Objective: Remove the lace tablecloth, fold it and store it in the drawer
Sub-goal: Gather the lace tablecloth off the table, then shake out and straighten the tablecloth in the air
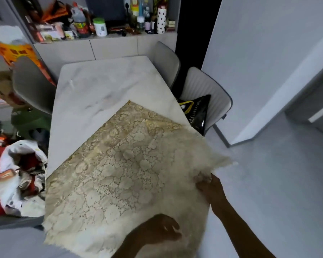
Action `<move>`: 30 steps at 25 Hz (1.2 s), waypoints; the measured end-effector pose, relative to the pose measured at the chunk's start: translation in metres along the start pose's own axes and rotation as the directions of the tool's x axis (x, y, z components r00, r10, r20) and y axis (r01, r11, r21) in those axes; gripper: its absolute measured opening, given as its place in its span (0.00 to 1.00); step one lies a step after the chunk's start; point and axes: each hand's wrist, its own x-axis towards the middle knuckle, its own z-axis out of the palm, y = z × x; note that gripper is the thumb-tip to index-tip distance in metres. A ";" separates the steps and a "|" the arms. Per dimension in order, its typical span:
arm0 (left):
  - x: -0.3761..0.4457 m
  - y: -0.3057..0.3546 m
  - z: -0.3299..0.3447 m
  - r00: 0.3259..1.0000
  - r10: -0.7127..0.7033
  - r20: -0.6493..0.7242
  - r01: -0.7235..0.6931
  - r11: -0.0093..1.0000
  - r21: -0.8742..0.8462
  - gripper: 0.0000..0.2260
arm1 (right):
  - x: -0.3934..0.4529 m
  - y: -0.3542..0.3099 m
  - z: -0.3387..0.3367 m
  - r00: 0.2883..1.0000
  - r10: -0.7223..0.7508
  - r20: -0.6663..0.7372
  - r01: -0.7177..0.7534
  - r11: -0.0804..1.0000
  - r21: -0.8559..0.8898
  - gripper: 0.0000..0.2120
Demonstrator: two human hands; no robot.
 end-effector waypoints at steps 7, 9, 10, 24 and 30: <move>0.026 0.097 -0.004 0.879 -0.017 -0.476 -0.119 0.960 -0.254 0.32 | -0.102 0.037 -0.135 0.942 -0.256 0.218 0.288 0.949 -0.127 0.13; 0.024 0.135 0.012 0.852 0.211 -0.480 -0.246 0.969 -0.011 0.39 | -0.137 0.055 -0.180 0.854 -0.401 0.331 0.458 0.881 -0.117 0.19; 0.016 0.156 0.024 0.844 0.332 -0.422 -0.304 0.943 0.133 0.37 | -0.159 0.063 -0.201 0.828 -0.426 0.365 0.479 0.875 -0.066 0.19; -0.067 0.287 0.202 0.746 0.616 -0.253 -0.483 0.762 0.431 0.16 | -0.209 0.064 -0.354 0.982 0.096 0.160 -0.037 0.941 -0.337 0.22; -0.086 0.242 0.196 0.986 0.166 0.010 -0.153 0.929 -0.338 0.24 | -0.216 0.062 -0.319 0.940 -0.095 0.327 0.157 0.973 -0.171 0.05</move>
